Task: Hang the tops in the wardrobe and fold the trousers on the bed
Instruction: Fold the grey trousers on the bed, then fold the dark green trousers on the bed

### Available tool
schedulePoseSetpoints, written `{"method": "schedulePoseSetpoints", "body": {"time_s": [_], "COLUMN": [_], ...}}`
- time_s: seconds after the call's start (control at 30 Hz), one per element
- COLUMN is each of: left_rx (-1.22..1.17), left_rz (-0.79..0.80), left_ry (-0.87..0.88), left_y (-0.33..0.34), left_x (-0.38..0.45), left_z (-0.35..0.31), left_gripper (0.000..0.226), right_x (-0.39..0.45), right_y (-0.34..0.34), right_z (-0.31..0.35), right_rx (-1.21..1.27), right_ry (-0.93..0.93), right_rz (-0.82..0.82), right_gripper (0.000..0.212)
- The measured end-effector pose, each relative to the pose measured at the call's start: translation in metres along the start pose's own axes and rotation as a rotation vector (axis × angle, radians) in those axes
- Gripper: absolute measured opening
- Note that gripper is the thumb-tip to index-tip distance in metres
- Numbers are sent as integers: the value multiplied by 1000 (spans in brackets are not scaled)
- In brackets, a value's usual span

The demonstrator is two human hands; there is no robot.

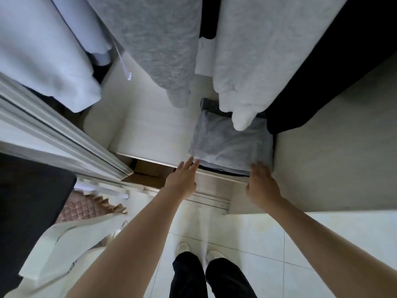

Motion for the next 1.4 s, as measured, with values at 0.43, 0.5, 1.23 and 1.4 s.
{"method": "schedulePoseSetpoints", "body": {"time_s": [0.43,0.5,1.23,1.4], "left_rx": [-865,-975,-1861,-1888], "left_rz": [-744,-831,-1717,-1757], "left_ry": [-632,-722,-1714,-1958], "left_y": [125,162,691,772], "left_x": [-296,-337,-659,-694], "left_z": [27,19,-330,-416], "left_gripper": [32,28,20,18], "right_x": [-159,-187,-654,-727], "right_y": [57,73,424,496], "right_z": [118,137,73,13], "right_rx": [-10,-25,-891,-1052], "right_ry": [-811,-913,-1701,-1731], "right_rz": [118,189,773,881], "right_gripper": [38,36,30,28]}}
Point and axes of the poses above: each hand's wrist, its own x-axis towards the middle knuckle, its own y-axis out of the palm, z = x × y, the point moved 10 cm from there along x, towards the middle knuckle, and after that the axes turned 12 degrees about z, right-handed, at the moved point
